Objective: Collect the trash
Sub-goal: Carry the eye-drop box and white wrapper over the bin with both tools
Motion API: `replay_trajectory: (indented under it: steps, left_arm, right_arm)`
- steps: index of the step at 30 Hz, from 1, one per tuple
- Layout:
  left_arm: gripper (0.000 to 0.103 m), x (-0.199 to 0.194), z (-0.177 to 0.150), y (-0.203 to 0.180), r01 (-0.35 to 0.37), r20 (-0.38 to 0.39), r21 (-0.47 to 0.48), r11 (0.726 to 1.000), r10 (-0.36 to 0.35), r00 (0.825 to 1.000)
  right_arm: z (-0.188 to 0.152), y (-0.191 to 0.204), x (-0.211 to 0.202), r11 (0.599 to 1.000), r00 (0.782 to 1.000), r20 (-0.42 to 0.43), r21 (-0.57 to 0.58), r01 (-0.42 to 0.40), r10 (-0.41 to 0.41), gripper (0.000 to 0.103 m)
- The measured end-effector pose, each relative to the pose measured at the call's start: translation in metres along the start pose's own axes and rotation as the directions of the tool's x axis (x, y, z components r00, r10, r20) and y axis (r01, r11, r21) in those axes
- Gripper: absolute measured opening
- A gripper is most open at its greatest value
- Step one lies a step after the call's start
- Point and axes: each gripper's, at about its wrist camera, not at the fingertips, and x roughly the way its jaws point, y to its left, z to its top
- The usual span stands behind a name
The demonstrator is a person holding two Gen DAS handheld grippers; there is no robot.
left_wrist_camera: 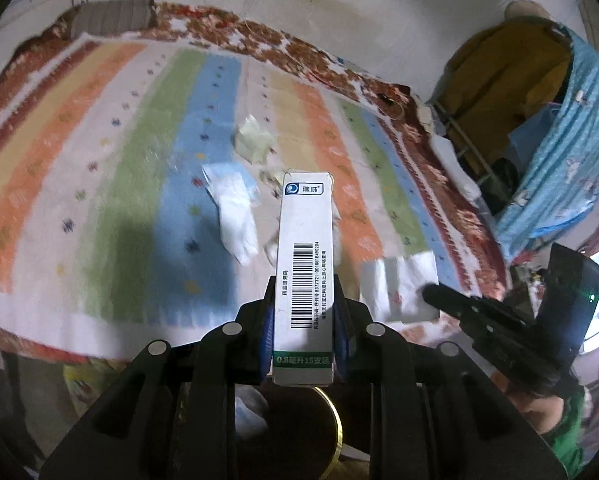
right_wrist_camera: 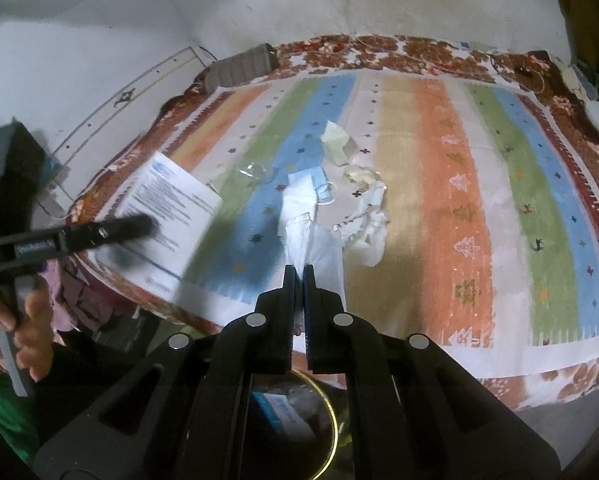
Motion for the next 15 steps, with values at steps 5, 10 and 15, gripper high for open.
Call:
replay_trajectory:
  steps: [5, 10, 15]
  left_arm:
    - [0.023, 0.001, -0.024, -0.006, -0.039, -0.018, 0.043, 0.998, 0.040, 0.999]
    - [0.023, -0.006, -0.046, -0.008, -0.035, -0.017, 0.052, 0.998, 0.036, 0.999]
    - [0.023, -0.009, -0.067, -0.006, -0.046, -0.035, 0.047, 0.998, 0.047, 0.998]
  right_arm:
    - [-0.019, 0.011, -0.005, 1.000, 1.000, -0.016, -0.014, 0.003, -0.003, 0.003]
    - [-0.039, 0.019, -0.013, 1.000, 1.000, -0.020, -0.021, 0.001, -0.001, 0.003]
    - [-0.066, 0.029, -0.018, 1.000, 0.999, -0.037, -0.029, 0.009, -0.010, 0.003]
